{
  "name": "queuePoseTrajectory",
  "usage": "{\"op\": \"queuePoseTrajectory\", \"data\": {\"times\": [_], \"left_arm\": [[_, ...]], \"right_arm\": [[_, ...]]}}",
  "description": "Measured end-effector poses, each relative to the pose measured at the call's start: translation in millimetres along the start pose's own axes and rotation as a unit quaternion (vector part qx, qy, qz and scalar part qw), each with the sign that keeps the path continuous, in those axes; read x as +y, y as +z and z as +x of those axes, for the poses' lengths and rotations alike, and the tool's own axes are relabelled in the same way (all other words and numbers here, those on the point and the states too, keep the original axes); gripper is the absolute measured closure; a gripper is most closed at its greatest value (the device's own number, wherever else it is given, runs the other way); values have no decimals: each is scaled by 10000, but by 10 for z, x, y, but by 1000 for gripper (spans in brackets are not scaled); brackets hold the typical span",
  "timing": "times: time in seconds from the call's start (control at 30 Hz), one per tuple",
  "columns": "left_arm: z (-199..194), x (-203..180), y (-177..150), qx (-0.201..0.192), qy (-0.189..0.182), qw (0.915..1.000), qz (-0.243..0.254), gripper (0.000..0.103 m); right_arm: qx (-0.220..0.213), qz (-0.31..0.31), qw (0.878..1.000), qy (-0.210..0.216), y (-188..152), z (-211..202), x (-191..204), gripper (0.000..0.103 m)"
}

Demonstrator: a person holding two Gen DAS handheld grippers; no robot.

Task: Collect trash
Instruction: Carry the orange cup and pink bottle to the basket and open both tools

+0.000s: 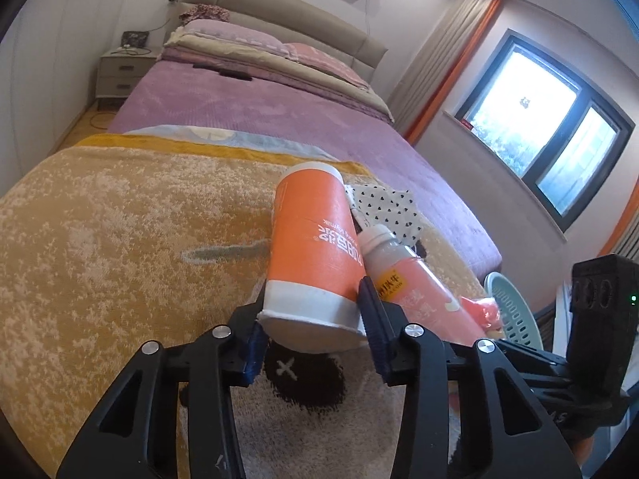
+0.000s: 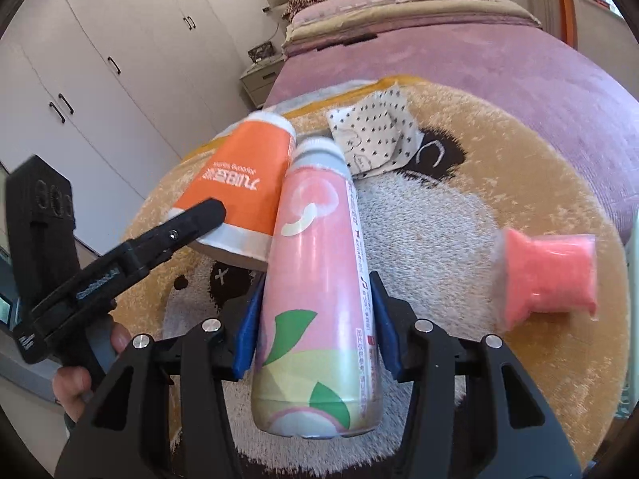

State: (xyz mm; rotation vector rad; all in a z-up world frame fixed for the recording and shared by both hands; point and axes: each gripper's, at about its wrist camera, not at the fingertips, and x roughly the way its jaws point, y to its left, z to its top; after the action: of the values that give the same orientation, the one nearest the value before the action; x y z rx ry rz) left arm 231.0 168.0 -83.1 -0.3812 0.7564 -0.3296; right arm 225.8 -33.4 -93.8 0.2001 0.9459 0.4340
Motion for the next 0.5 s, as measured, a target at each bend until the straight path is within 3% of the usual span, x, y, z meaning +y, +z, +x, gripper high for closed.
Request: {"op": "queuePoseTrajectory", "data": {"times": [0.17, 0.33, 0.5], "left_arm": [[-229, -212, -76, -174, -187, 9997, 46, 71], [-408, -446, -243, -243, -59, 9995, 176, 72], [-655, -709, -357, -419, -161, 9987, 250, 72]], "right_arm": [[-135, 42, 9999, 57, -39, -311, -108, 57], [-268, 147, 9995, 105, -123, -619, -196, 57], [-515, 285, 9981, 205, -242, -985, -354, 57]]}}
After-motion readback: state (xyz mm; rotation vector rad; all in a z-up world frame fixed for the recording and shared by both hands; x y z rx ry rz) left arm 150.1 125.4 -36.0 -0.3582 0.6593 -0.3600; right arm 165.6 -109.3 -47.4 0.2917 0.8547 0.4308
